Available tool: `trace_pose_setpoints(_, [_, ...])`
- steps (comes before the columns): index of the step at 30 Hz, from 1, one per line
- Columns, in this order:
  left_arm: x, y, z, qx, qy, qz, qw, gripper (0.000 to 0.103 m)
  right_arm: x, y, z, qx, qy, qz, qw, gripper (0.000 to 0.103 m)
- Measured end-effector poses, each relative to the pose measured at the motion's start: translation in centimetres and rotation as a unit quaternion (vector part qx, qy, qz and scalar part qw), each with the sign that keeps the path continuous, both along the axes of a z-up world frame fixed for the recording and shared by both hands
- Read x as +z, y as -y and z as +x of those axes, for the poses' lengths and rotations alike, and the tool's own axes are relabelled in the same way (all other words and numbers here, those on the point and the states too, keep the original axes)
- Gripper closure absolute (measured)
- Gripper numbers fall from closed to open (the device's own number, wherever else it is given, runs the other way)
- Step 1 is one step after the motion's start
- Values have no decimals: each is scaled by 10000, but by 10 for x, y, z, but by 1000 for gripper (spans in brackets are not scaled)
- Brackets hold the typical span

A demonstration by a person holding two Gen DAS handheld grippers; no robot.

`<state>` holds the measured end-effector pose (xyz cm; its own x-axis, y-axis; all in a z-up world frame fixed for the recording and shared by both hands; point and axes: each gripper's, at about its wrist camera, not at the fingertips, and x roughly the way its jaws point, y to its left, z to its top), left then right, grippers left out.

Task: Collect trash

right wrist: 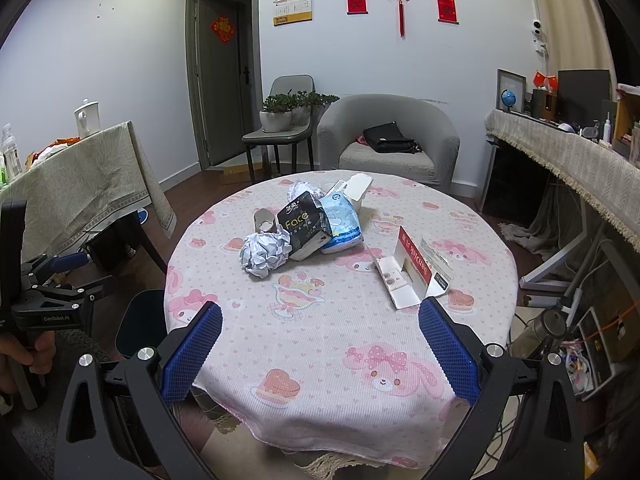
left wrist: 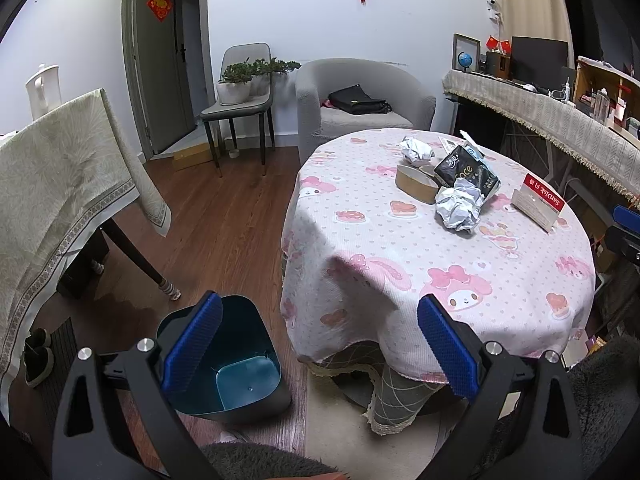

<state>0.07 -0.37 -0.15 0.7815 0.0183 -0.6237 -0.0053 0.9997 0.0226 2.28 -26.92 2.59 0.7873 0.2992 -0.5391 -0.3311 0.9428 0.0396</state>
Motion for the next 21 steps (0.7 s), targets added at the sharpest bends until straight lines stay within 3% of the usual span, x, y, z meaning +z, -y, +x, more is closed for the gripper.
trace_pose_setpoints(21, [0,0,0,3,5,1,10000,3,0,-2,0,7,22,-45,10000,3])
